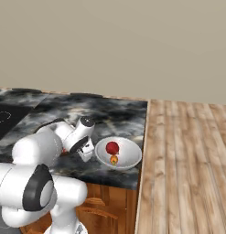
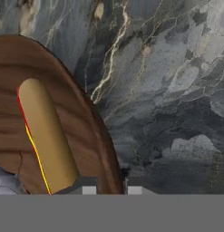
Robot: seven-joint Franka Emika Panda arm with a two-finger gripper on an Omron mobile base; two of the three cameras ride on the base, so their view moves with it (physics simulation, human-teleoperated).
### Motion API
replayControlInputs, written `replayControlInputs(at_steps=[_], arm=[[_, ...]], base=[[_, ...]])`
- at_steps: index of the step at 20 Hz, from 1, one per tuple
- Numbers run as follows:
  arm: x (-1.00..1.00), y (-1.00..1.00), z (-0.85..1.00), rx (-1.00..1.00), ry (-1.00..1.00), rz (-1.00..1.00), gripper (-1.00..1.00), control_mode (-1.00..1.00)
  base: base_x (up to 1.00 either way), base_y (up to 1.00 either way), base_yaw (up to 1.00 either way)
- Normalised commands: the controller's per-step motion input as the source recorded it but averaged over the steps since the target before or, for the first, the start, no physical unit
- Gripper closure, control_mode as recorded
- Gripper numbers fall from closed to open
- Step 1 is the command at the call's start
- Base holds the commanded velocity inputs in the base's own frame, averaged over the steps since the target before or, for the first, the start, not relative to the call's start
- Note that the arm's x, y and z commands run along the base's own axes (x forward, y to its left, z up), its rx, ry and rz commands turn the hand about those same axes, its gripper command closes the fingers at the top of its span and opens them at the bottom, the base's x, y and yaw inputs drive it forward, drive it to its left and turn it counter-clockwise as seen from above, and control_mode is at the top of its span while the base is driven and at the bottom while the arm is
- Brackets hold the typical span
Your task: Place the bowl containing the hot dog and fish in the microwave. Close the microwave door and press the start button to microwave the meal.
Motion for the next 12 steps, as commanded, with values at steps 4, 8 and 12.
replayControlInputs(at_steps=[4, 8, 12], arm=[[-0.20, 0.03, 0.74, 0.00, -0.19, 0.03, 1.00, -1.00], [-0.30, 0.09, 0.73, 0.00, -0.22, 0.05, 1.00, -1.00], [-0.33, 0.11, 0.77, 0.00, -0.23, 0.07, 1.00, -1.00]], base=[[0.00, 0.00, 0.00], [0.00, 0.00, 0.00], [0.00, 0.00, 0.00]])
